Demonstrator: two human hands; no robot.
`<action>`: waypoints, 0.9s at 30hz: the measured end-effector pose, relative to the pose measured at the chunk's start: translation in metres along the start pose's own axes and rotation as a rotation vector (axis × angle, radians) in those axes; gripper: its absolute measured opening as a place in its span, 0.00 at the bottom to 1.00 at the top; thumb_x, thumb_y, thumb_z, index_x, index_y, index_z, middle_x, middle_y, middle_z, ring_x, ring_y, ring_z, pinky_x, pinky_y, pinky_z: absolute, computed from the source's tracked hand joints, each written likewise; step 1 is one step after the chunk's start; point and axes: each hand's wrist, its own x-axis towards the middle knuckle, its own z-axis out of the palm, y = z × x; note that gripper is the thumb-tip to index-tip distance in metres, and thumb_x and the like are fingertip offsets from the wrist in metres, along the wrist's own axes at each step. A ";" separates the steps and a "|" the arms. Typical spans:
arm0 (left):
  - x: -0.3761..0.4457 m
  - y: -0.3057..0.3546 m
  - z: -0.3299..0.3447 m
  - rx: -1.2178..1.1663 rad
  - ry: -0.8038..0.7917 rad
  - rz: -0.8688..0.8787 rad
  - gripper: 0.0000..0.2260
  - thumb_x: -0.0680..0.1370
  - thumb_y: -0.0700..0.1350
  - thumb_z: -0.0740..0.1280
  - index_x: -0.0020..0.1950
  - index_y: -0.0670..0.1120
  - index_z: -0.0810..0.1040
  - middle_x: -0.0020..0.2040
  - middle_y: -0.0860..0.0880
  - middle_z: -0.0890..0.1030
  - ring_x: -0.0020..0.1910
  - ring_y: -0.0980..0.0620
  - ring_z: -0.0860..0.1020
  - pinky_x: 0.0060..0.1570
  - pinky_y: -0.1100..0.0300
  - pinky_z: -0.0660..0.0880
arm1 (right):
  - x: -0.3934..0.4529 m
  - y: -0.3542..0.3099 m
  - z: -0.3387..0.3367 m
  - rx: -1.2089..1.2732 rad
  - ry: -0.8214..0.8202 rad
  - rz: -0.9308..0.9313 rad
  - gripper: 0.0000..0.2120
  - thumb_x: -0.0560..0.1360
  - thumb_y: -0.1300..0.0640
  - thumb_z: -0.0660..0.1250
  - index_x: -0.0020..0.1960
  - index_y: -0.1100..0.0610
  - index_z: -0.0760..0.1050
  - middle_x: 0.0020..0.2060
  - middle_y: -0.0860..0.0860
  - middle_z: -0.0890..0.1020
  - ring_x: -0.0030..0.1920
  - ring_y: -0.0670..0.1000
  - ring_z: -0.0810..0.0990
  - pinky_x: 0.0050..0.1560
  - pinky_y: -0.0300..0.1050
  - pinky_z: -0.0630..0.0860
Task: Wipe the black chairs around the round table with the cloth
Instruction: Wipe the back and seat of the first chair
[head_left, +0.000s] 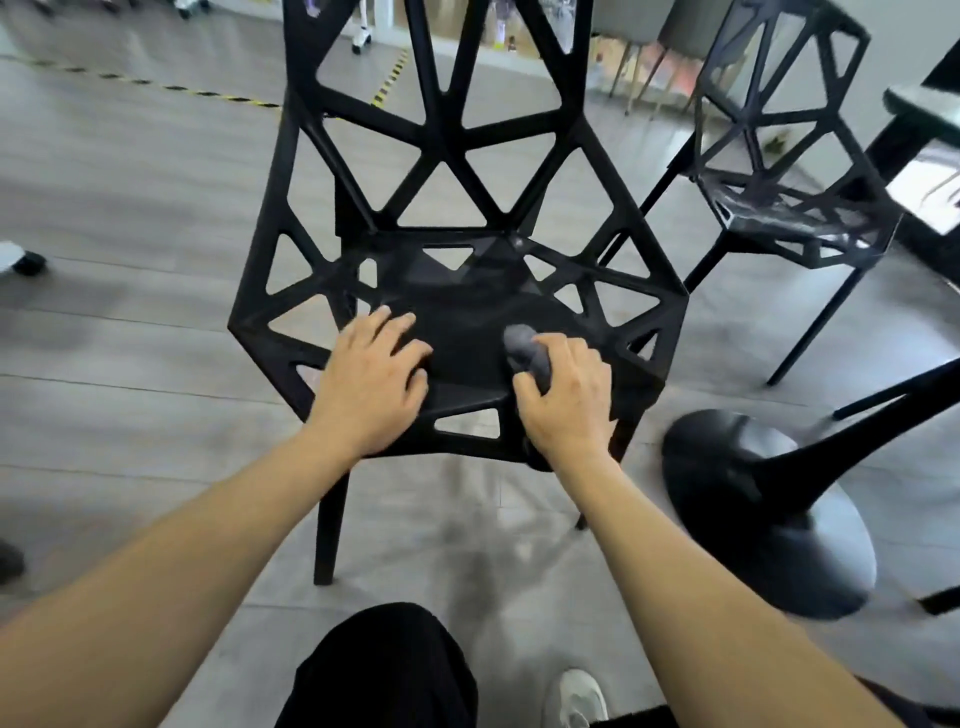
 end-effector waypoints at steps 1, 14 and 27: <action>0.003 0.010 0.006 -0.024 -0.042 0.035 0.20 0.79 0.52 0.55 0.62 0.46 0.81 0.68 0.42 0.77 0.68 0.38 0.72 0.68 0.43 0.67 | 0.003 -0.011 0.005 -0.006 -0.055 -0.109 0.18 0.70 0.47 0.61 0.54 0.55 0.76 0.46 0.52 0.78 0.45 0.57 0.75 0.48 0.53 0.70; 0.003 0.034 0.001 -0.096 -0.268 -0.167 0.26 0.83 0.58 0.48 0.76 0.50 0.70 0.75 0.47 0.70 0.75 0.45 0.66 0.75 0.48 0.61 | 0.091 0.021 -0.022 -0.086 -0.846 -0.175 0.32 0.76 0.44 0.65 0.78 0.43 0.58 0.73 0.49 0.66 0.69 0.59 0.68 0.68 0.55 0.66; 0.102 0.093 -0.179 -0.055 -0.492 -0.240 0.24 0.79 0.54 0.55 0.73 0.50 0.72 0.69 0.49 0.75 0.69 0.45 0.72 0.70 0.48 0.68 | 0.166 -0.012 -0.144 -0.024 -0.772 -0.072 0.30 0.69 0.55 0.74 0.69 0.46 0.71 0.58 0.51 0.77 0.53 0.58 0.75 0.54 0.54 0.75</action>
